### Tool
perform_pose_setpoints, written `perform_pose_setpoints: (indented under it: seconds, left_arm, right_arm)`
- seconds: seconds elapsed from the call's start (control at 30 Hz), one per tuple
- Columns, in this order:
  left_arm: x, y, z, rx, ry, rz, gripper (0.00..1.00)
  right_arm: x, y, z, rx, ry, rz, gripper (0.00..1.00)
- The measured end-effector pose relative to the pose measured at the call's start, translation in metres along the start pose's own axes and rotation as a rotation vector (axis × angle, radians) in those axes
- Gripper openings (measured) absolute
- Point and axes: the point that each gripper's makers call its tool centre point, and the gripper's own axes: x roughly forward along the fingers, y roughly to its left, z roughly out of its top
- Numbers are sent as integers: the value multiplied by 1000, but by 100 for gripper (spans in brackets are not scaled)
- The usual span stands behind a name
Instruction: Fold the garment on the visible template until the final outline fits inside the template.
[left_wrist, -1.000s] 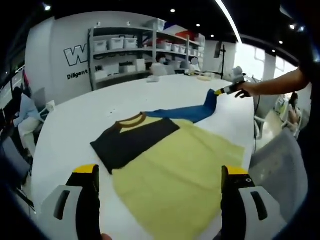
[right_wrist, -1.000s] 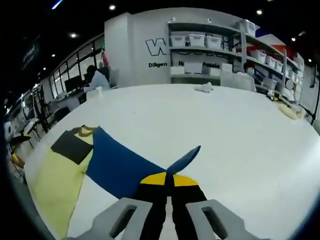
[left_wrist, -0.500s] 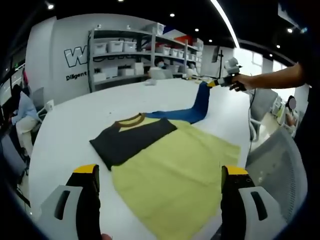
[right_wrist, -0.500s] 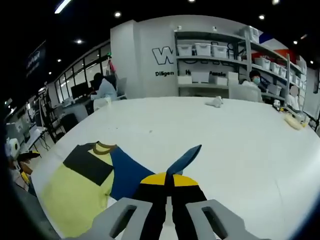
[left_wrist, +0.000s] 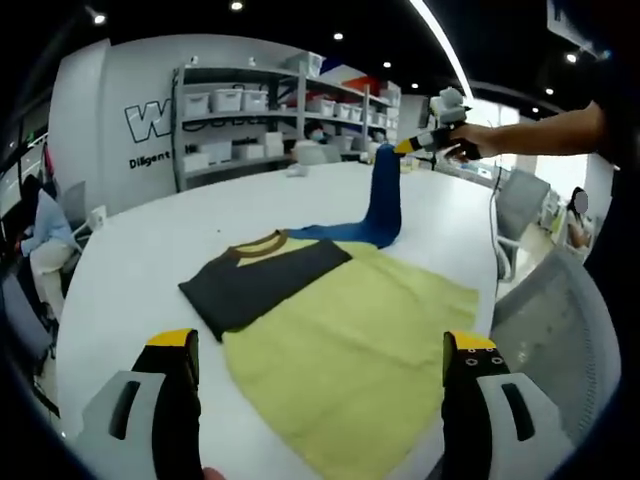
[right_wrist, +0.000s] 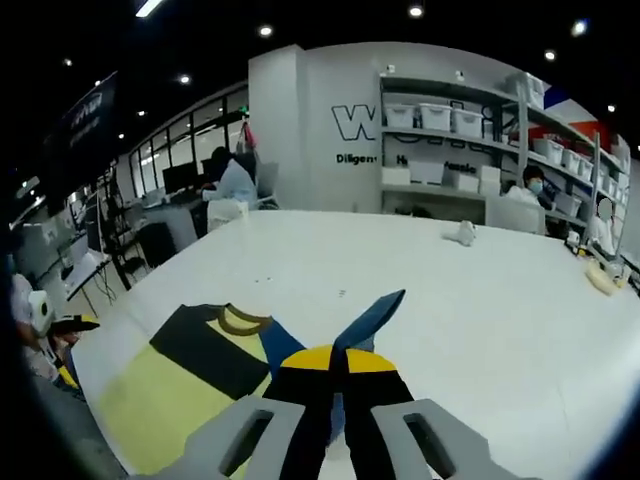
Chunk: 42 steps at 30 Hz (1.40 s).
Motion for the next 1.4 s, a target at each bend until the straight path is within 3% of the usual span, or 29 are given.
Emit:
perform_pose_setpoints:
  seconds: [0.47,0.87,1.4]
  left_arm:
    - [-9,3,-8,6,-12,17,99]
    - [-22,5,-16,-9,-22,35,99]
    - [-39,14,-27,-52,-38,69,99]
  right_arm:
    - [23,63,43,-61,-40,93,0]
    - [38,107,70,-98,-54,152,0]
    - [73,164,76,-123,-31,234,0]
